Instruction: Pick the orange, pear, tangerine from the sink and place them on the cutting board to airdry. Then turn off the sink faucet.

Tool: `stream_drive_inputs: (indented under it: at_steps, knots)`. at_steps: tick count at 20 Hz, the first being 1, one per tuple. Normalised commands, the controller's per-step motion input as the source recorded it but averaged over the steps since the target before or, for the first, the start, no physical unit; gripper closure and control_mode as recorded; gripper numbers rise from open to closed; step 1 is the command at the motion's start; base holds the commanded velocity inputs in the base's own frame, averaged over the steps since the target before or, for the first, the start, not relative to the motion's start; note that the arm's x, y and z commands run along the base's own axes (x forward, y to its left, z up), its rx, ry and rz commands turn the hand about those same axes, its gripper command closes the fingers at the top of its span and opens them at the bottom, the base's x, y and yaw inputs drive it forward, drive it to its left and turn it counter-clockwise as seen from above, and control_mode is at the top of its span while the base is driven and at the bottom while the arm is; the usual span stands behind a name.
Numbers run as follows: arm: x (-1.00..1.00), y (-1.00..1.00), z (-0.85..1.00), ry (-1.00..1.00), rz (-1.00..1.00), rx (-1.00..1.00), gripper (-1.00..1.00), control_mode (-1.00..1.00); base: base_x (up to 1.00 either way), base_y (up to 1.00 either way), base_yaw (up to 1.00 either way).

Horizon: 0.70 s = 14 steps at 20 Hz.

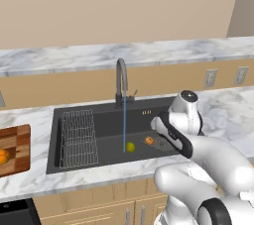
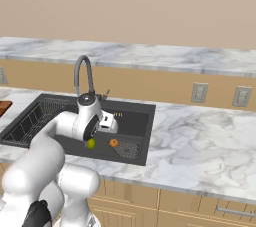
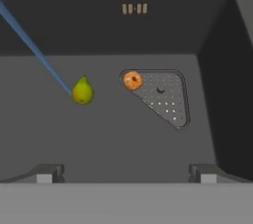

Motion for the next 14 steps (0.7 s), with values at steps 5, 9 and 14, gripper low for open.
stream_drive_inputs:
  at_steps: [5, 9, 14]
  knots:
    - [0.07, 0.0, -0.2, 0.01, 0.0, 0.0, -1.0, -1.0, 0.0, 0.0, 0.0]
    - [0.01, 0.0, -0.2, 0.02, 0.0, 0.0, -1.0, -1.0, 0.0, 0.0, 0.0]
    - [0.02, 0.0, -0.21, 0.01, 0.0, 0.0, -1.0, -1.0, 0.0, 0.0, 0.0]
